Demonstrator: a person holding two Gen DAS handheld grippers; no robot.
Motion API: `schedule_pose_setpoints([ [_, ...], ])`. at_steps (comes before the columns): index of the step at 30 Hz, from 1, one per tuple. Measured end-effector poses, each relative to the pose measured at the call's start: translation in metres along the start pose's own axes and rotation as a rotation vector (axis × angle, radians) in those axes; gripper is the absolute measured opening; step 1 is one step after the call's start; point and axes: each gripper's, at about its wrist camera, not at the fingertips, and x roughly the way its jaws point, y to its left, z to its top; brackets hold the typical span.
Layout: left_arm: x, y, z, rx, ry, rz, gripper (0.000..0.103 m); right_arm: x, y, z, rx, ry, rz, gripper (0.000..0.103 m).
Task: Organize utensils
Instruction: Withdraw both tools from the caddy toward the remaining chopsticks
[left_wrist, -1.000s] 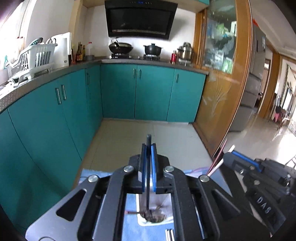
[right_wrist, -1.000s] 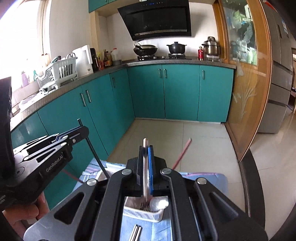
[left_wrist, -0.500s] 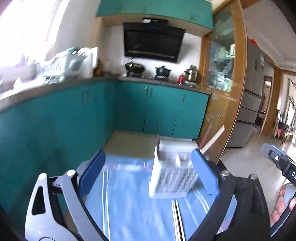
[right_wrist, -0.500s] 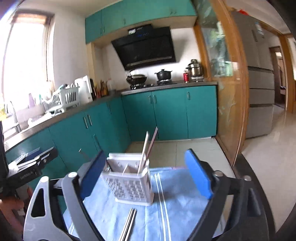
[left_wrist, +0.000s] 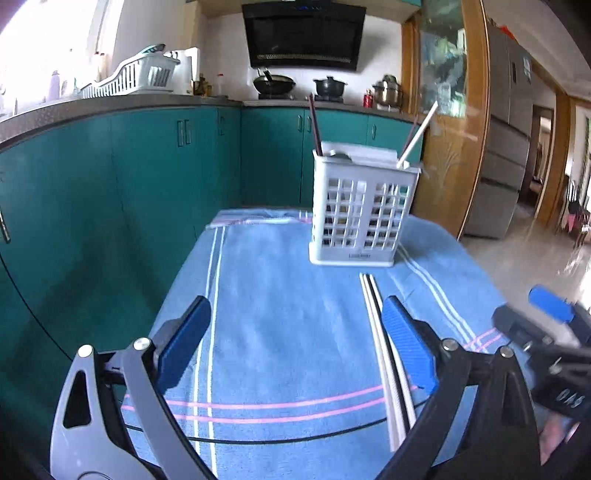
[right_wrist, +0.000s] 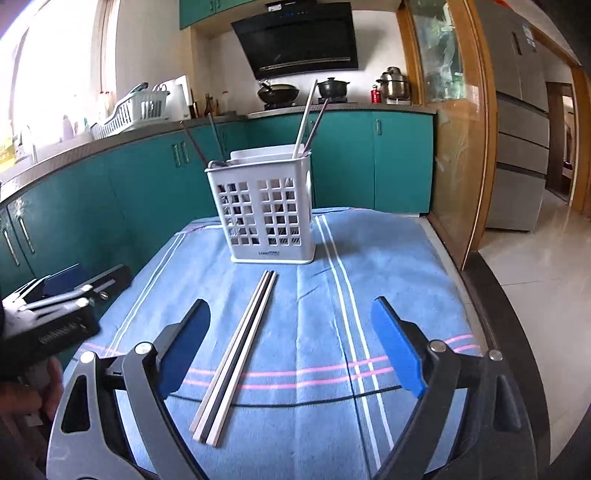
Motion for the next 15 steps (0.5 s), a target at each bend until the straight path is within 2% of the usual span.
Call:
schedule_pose_setpoints([
  [3, 0.004, 0.000, -0.001, -0.019, 0.042, -0.041, 0.091, -0.003, -0.005, 0.005, 0.003, 0.001, 0.001, 0.087],
  [15, 0.009, -0.011, -0.004, 0.001, 0.066, -0.060, 0.091, -0.007, -0.015, -0.001, 0.020, 0.009, 0.000, 0.087],
])
